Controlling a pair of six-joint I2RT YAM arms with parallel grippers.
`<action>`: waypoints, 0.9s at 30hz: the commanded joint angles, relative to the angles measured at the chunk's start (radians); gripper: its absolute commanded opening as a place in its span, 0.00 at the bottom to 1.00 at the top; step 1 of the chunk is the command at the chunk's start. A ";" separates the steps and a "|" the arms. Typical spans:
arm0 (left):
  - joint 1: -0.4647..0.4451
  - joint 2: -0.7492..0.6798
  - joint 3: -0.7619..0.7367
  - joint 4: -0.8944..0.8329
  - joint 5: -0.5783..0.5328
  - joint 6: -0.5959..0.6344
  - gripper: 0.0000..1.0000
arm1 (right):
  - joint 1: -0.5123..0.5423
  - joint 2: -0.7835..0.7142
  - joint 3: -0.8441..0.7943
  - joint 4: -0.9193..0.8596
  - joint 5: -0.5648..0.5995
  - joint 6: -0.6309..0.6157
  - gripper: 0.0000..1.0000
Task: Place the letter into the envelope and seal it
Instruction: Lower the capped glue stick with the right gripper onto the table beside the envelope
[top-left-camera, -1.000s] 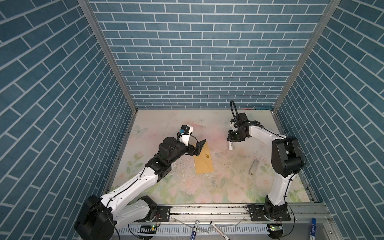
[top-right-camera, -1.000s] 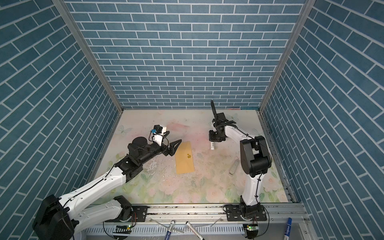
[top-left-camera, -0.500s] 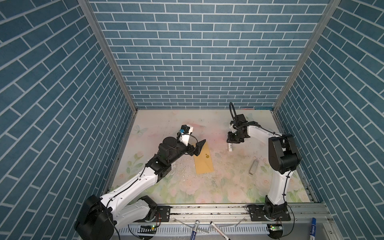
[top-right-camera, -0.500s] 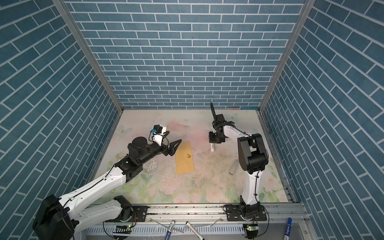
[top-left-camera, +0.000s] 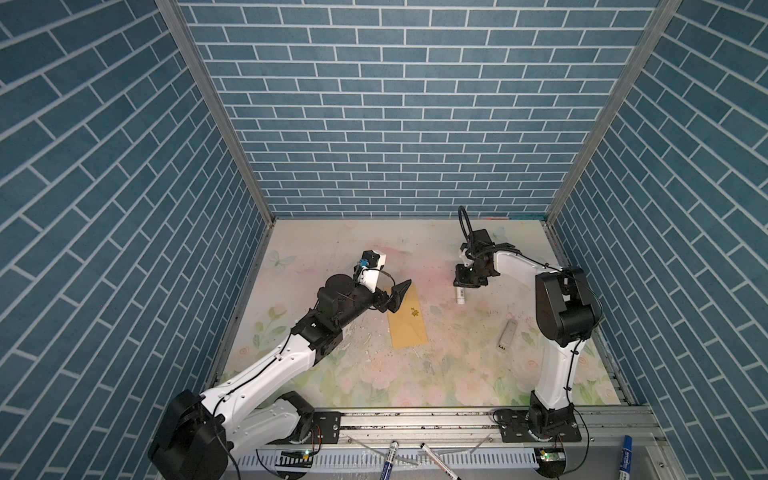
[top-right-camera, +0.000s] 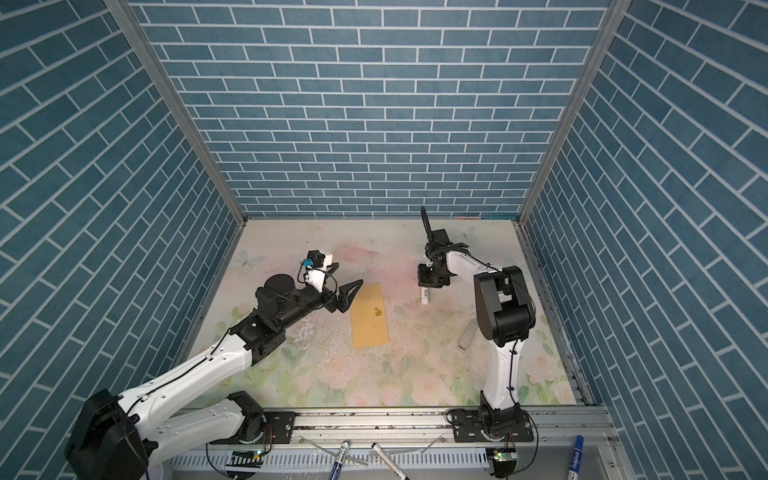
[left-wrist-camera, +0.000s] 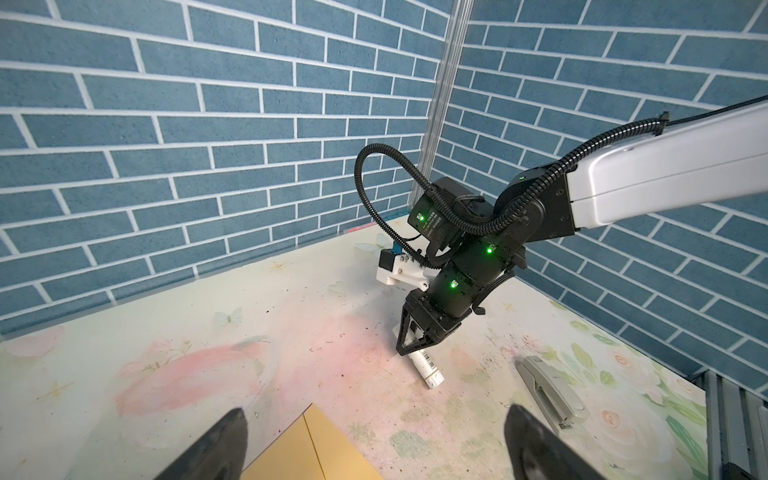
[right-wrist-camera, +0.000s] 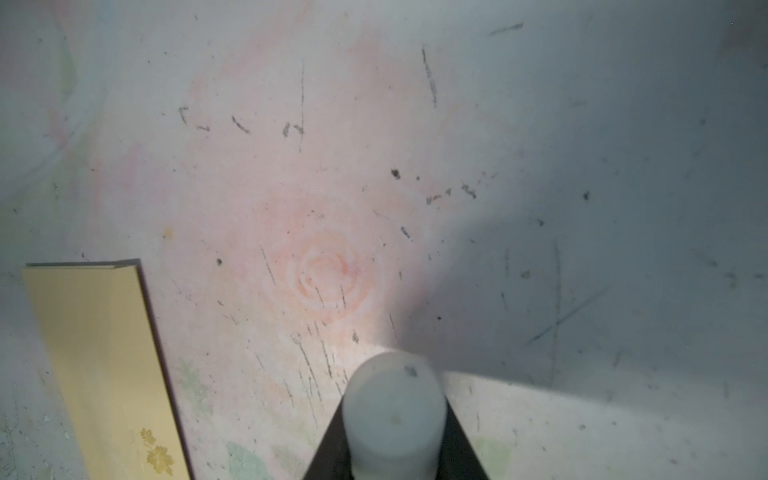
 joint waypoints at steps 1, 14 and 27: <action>0.004 -0.009 -0.014 0.001 -0.010 -0.007 0.97 | -0.005 0.041 0.022 -0.031 0.005 0.019 0.00; 0.007 -0.004 -0.016 0.002 -0.013 -0.014 0.97 | -0.005 0.055 0.022 -0.034 0.002 0.026 0.11; 0.010 -0.022 -0.028 0.000 -0.013 -0.015 0.97 | -0.008 0.071 0.017 -0.038 -0.001 0.050 0.22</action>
